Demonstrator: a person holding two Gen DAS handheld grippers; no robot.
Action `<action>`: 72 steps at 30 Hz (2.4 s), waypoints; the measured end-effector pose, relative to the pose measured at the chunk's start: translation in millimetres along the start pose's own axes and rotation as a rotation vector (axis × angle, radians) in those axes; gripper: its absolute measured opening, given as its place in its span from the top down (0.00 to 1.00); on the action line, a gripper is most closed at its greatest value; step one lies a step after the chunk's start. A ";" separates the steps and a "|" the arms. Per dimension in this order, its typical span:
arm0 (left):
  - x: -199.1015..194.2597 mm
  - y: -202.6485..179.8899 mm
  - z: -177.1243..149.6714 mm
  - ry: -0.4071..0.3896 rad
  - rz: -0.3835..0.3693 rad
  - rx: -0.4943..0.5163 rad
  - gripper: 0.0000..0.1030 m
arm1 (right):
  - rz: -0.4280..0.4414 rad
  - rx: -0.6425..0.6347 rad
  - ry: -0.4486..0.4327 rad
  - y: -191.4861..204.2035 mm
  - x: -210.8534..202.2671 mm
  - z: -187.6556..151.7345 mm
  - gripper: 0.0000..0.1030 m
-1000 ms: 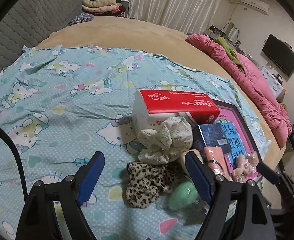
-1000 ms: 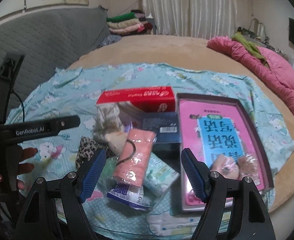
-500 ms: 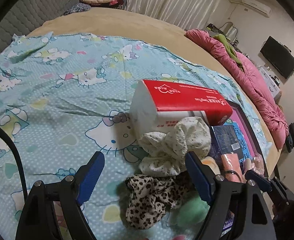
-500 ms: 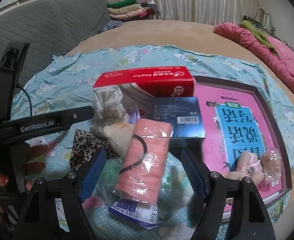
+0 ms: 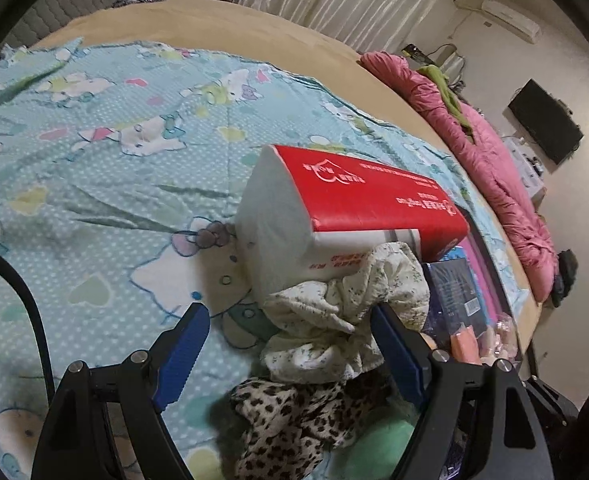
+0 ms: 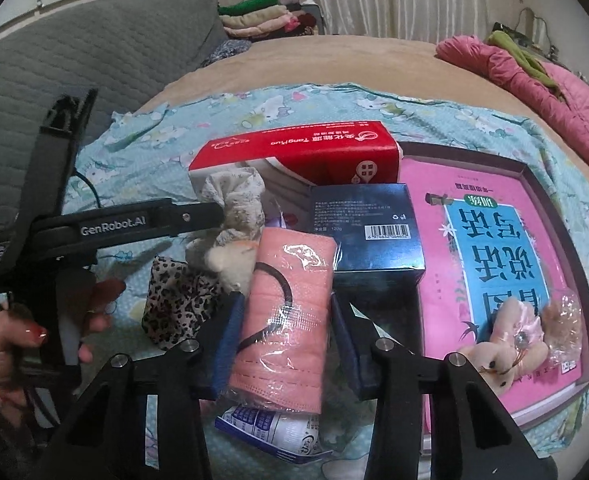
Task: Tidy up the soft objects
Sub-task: 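Grasp the white floral scrunchie with left tool while right tool grasps the pink towel roll, then lift the scrunchie and pink roll and carry both toward the pink book box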
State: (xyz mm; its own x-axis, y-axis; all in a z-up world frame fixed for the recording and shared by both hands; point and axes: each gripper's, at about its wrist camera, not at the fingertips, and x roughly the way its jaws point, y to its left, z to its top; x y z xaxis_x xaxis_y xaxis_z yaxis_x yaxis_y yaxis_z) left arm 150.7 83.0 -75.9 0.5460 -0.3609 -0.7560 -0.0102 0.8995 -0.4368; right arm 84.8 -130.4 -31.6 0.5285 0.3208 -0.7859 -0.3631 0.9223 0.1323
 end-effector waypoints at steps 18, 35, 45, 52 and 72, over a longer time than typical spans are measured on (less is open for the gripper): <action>-10.3 -1.0 1.5 -0.019 -0.105 0.007 0.90 | 0.025 0.000 -0.014 2.0 -9.5 5.1 0.57; -85.8 -25.5 -6.8 -0.165 0.011 0.095 0.90 | 0.050 0.022 -0.086 -4.1 -36.9 9.7 0.58; -115.8 -45.6 -22.7 -0.178 0.093 0.081 0.90 | 0.074 0.025 -0.145 -10.3 -54.3 16.4 0.58; -133.2 -71.2 -32.6 -0.188 0.098 0.110 0.90 | 0.087 0.056 -0.169 -24.5 -65.4 16.0 0.58; -152.1 -153.5 -44.4 -0.190 0.102 0.248 0.90 | 0.076 0.127 -0.299 -64.8 -127.6 13.4 0.58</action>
State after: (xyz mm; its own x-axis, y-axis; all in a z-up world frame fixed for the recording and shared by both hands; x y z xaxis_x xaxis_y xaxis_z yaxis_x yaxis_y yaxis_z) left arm 32.0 -11.1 84.5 0.6997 -0.2340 -0.6750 0.1182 0.9697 -0.2136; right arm 51.2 -228.3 68.2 0.7125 0.4212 -0.5612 -0.3211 0.9069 0.2729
